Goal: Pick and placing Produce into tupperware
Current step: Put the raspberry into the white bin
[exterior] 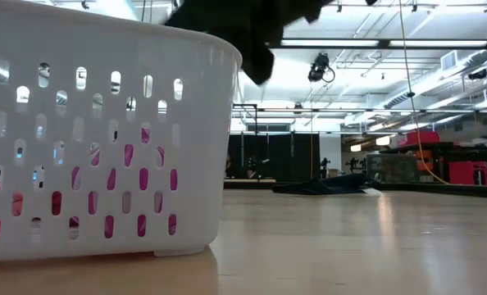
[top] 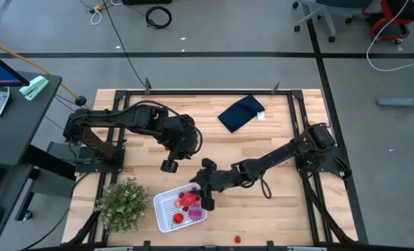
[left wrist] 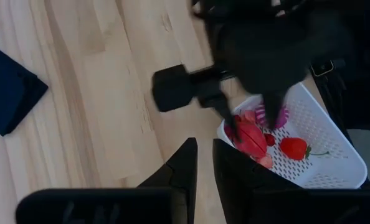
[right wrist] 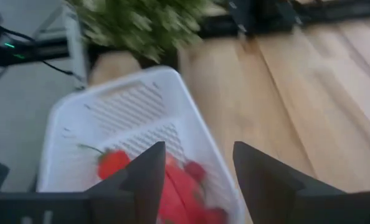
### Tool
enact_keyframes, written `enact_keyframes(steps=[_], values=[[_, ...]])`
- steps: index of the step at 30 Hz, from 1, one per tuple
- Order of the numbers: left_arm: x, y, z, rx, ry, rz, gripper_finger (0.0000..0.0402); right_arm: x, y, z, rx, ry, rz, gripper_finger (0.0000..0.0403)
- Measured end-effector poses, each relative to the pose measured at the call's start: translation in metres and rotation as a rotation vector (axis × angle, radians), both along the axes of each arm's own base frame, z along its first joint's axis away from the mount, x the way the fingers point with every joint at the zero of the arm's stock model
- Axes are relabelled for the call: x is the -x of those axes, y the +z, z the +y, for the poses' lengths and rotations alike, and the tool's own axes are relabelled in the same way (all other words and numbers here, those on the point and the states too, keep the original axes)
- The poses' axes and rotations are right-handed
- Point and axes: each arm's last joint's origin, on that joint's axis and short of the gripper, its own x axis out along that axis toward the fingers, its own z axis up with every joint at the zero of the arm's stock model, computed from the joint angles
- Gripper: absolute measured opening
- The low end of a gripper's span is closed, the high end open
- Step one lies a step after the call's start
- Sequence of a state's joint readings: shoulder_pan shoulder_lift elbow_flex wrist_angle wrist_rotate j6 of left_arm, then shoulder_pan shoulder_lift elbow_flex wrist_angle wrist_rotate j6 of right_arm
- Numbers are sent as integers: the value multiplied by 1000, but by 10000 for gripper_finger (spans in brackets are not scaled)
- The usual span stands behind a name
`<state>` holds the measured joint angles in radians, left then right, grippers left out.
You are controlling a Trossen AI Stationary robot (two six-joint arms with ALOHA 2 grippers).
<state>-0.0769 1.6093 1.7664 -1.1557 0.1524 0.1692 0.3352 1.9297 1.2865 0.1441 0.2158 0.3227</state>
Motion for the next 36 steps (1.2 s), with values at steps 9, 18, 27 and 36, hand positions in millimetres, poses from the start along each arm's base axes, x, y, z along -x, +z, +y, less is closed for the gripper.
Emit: enact_keyframes(steps=[9, 18, 27, 36], values=[[0, 0, 0, 0, 0, -2, 51, 32, -18, 2, -269, -72, 462, 200], [-1, 0, 0, 12, 17, -4, 57, 61, -6, 42, -359, -24, 562, 180], [-1, 0, 0, 43, 65, 12, 53, 101, -18, 110, -242, 7, 528, 179], [-1, 0, 0, 69, 107, 20, 59, 127, -35, 152, -81, 106, 437, 191]])
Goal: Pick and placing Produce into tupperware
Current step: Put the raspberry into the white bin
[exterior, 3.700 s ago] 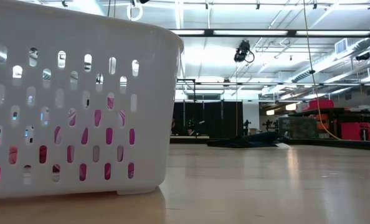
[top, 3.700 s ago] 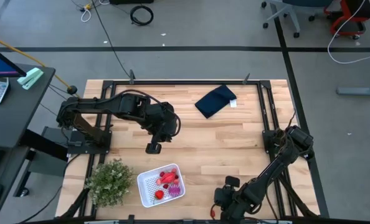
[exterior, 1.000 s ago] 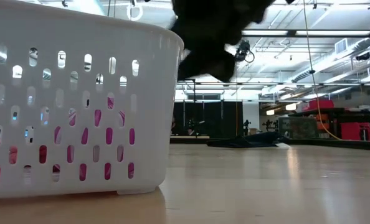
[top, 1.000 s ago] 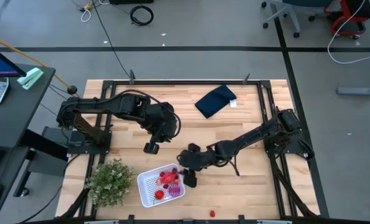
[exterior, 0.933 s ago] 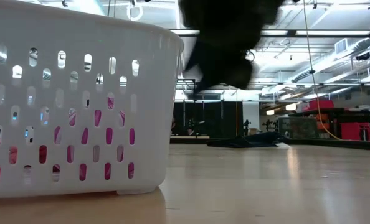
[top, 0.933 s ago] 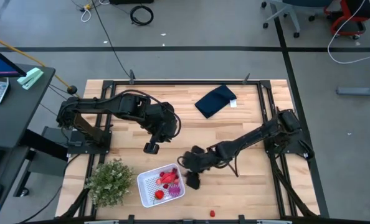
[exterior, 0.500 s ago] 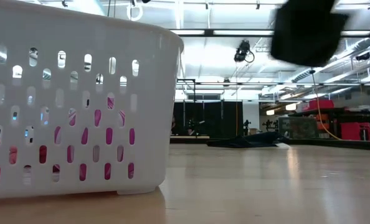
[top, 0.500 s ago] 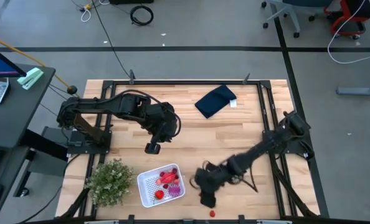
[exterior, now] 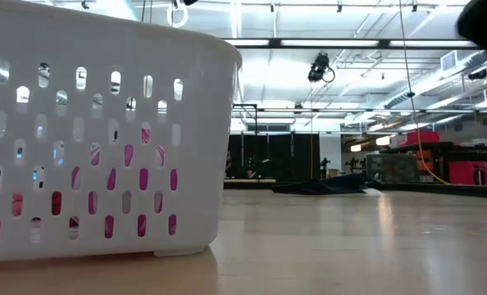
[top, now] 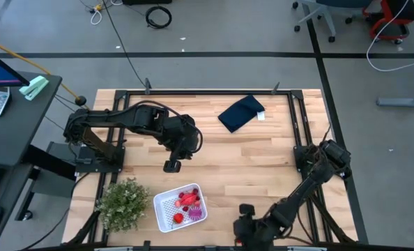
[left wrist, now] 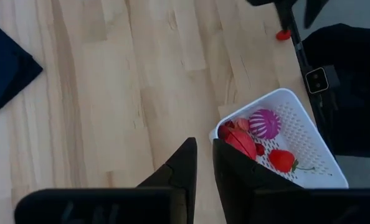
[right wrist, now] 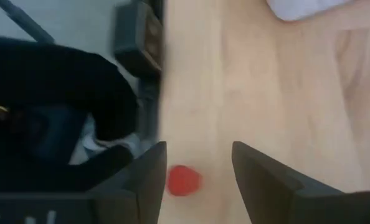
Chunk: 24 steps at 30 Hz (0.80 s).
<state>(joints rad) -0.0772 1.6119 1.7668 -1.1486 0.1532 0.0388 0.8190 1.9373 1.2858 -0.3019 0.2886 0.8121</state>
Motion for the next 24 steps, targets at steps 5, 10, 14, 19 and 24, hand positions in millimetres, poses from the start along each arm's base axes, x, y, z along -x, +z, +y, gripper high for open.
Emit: enact_keyframes(steps=[5, 10, 14, 19, 24], values=[[0, 0, 0, 5, 7, 2, 53, 11, 3, 14, -19, 1, -53, 195], [0, 0, 0, 5, 8, 1, 51, 16, -10, 22, 15, 10, -47, 197], [0, 0, 0, 11, 17, 3, 56, 13, -27, 24, 25, 1, -32, 197], [0, 0, 0, 19, 29, 2, 59, 10, -47, 26, 51, 1, -7, 197], [0, 0, 0, 19, 30, 3, 53, 10, -56, 27, 56, -5, 10, 197]])
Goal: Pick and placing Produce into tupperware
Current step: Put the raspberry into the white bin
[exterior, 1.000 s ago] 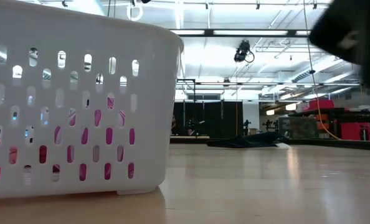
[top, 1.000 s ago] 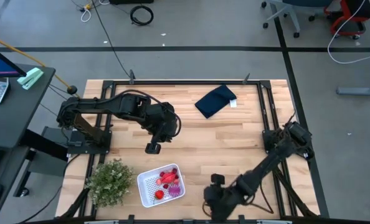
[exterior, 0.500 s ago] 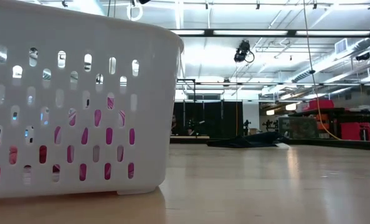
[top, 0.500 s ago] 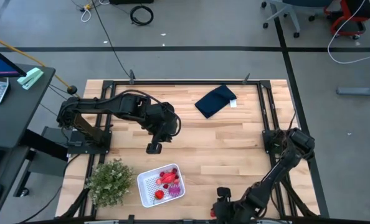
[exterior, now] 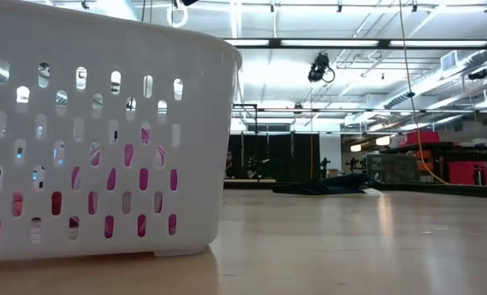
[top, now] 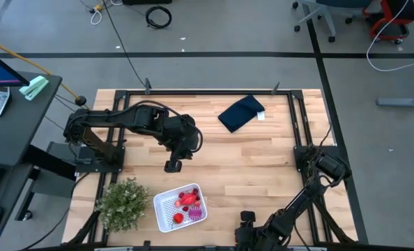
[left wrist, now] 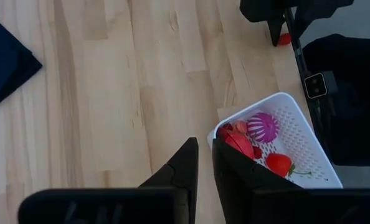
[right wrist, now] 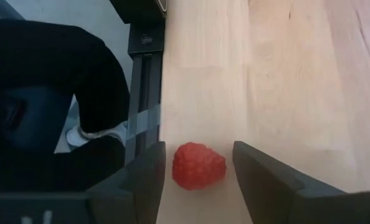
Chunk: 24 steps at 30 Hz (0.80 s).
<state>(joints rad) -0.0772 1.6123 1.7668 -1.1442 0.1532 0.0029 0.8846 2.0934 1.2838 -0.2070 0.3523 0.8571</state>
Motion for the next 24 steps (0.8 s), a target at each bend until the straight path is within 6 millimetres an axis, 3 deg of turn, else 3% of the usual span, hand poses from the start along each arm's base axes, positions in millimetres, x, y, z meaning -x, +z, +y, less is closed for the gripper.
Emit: enact_keyframes(steps=[11, 20, 24], values=[[-2, 1, 0, 1, -1, -20, 57, 1, -4, -1, 32, -23, 4, 192], [-2, 1, 0, -1, -5, -21, 52, 2, -5, -2, 31, -42, 5, 125], [-2, 1, 0, -3, -7, -22, 58, 1, -4, -3, 49, -43, -8, 115]])
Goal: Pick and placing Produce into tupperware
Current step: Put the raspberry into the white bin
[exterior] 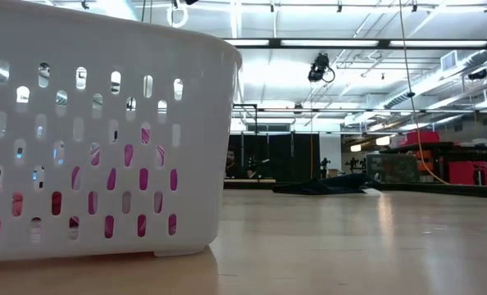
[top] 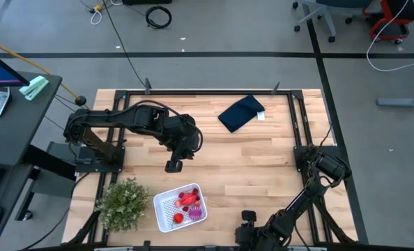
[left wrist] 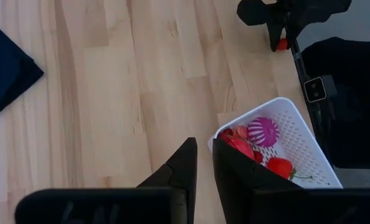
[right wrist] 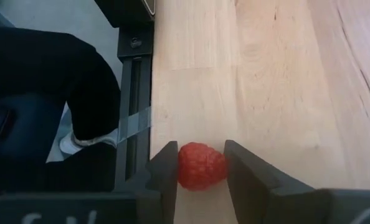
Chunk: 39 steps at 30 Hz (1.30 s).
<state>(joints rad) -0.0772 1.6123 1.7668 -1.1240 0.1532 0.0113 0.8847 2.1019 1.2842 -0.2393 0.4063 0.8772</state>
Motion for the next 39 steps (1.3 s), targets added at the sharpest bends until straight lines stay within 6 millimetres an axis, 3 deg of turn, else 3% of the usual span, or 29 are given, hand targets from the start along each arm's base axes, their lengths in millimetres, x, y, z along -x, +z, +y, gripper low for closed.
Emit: enact_keyframes(steps=[5, 11, 17, 21, 24, 27, 30, 33, 39], values=[[0, 0, 0, -1, 0, 0, 57, -9, 5, -12, 86, -14, -46, 128], [0, 0, 0, -1, 0, -1, 51, -33, 30, -38, 199, -5, -146, 126], [0, 0, 0, -1, -1, -1, 56, -60, 59, -78, 339, -43, -221, 127], [0, 0, 0, -1, 0, -1, 59, -74, 80, -109, 412, -171, -279, 128], [0, 0, 0, -1, 0, -1, 57, -86, 94, -136, 376, -281, -319, 128], [0, 0, 0, -1, -1, -2, 54, -104, 99, -153, 204, -293, -359, 128], [0, 0, 0, -2, 0, -2, 51, -122, 98, -159, 40, -237, -422, 128], [0, 0, 0, -15, -19, -7, 50, -131, 82, -160, -8, -198, -412, 128], [0, 0, 1, -63, -87, -19, 56, -129, 56, -139, 8, -106, -360, 129]])
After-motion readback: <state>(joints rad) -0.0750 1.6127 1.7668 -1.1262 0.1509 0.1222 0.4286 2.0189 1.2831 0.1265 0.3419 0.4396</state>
